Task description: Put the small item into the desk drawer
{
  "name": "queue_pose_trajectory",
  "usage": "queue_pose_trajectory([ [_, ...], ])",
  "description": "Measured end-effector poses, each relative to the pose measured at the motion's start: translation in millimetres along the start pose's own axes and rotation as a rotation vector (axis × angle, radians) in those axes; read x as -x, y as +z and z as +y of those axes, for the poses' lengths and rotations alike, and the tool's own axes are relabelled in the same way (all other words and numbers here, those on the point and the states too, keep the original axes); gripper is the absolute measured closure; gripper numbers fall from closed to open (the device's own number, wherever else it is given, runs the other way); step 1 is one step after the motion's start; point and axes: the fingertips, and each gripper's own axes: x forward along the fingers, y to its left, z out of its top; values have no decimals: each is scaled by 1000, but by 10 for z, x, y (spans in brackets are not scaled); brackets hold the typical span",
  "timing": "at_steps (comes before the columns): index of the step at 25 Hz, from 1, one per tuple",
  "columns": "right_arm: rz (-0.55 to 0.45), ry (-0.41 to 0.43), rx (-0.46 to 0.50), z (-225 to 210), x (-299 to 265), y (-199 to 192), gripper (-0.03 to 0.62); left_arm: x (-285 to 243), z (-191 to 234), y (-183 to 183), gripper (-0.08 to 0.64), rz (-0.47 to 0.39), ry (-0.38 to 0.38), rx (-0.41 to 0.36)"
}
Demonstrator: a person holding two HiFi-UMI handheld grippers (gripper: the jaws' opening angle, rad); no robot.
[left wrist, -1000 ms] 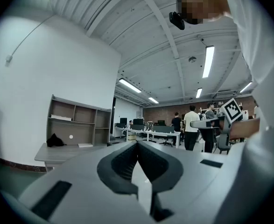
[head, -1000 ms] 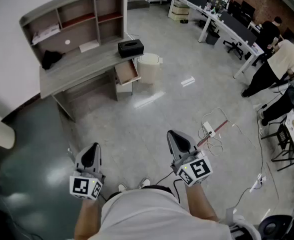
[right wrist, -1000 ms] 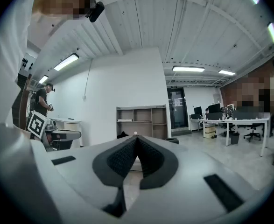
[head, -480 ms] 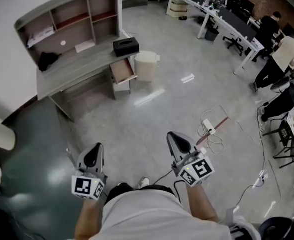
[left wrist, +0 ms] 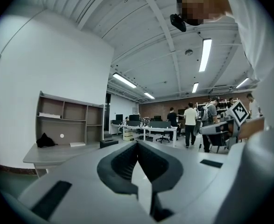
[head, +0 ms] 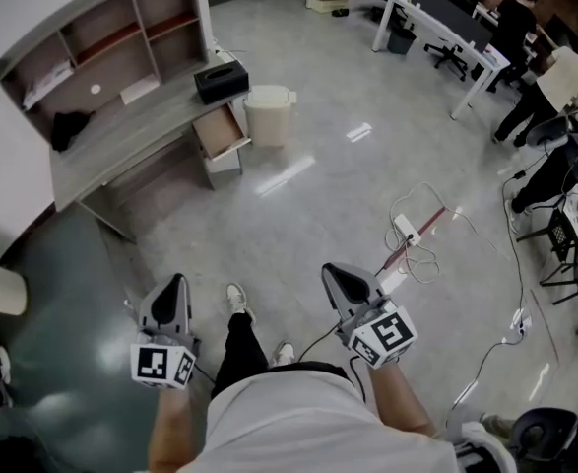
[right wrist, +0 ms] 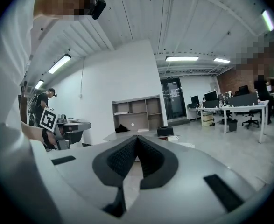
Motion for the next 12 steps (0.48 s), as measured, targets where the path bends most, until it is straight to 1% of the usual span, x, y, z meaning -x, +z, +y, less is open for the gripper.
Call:
queue_pose_trajectory([
  [3, 26, -21, -7, -153, -167, -48, 571, -269, 84, -122, 541, 16, -19, 28],
  [6, 54, -41, -4, -329, -521, -28, 571, -621, 269, -197, 541, 32, -45, 36],
  [9, 80, -48, 21, -495, -1049, 86, 571, -1041, 656, -225, 541, 39, -54, 34],
  [12, 85, -57, 43, -622, -1630, 281, 571, -1444, 1175, -216, 541, 43, -48, 45],
])
